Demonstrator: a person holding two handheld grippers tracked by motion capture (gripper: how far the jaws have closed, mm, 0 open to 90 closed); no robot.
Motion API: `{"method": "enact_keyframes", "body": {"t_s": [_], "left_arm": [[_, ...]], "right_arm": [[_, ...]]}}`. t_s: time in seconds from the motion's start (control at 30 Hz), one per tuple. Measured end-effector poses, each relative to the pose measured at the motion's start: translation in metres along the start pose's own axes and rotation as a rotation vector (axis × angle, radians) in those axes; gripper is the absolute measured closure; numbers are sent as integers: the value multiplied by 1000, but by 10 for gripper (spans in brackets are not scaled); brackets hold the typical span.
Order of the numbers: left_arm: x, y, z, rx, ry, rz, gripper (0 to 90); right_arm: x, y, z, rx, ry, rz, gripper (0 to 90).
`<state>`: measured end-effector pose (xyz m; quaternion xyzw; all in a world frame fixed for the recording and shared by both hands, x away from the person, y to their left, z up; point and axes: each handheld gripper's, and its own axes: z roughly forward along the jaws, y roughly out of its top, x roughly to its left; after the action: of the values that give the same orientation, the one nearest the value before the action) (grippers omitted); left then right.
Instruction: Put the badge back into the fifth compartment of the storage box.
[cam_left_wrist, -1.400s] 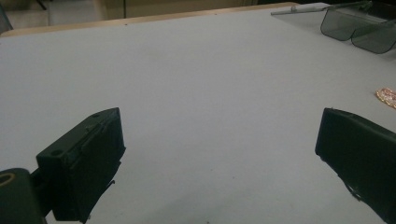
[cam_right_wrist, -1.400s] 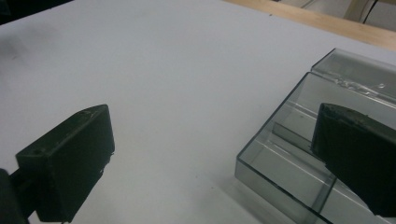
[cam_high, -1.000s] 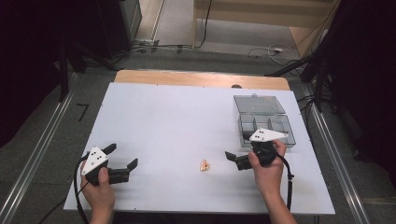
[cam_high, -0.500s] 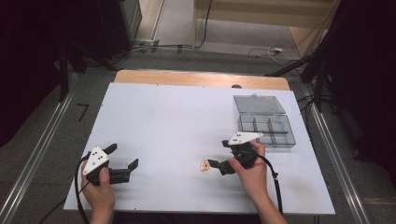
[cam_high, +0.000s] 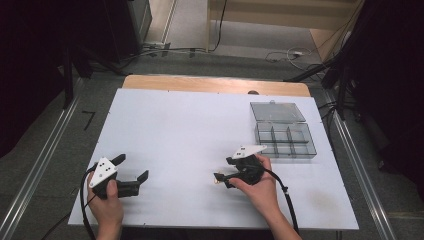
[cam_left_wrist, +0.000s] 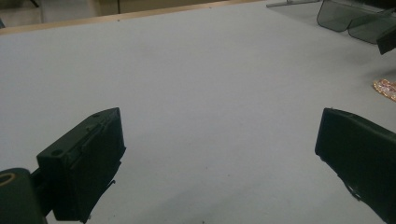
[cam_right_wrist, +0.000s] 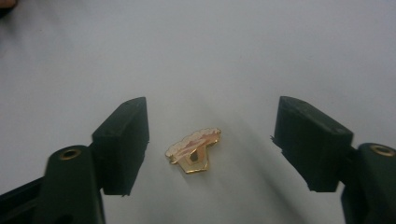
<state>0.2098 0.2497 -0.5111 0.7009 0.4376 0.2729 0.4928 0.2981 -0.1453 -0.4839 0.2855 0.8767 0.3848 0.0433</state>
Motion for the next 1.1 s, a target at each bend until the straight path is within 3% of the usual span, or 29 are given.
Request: {"method": "enact_keyframes", "body": {"t_s": [0.17,0.6,0.83,0.87,1.1], "left_arm": [[0,0,0,0,1,1,20],[-1,0,1,5,2,5,20],[-2,0,1,11,0,13,20],[-2,0,1,11,0,14,20],[-4,0,2,24,2,26,20]], "right_arm": [[2,-1,5,24,-2,13,371],[4,-5,18,87,-27,27,464],[9,-5,19,101,-55,-2,518],[9,-5,18,111,-44,-7,558],[9,-5,17,129,3,12,617]]}}
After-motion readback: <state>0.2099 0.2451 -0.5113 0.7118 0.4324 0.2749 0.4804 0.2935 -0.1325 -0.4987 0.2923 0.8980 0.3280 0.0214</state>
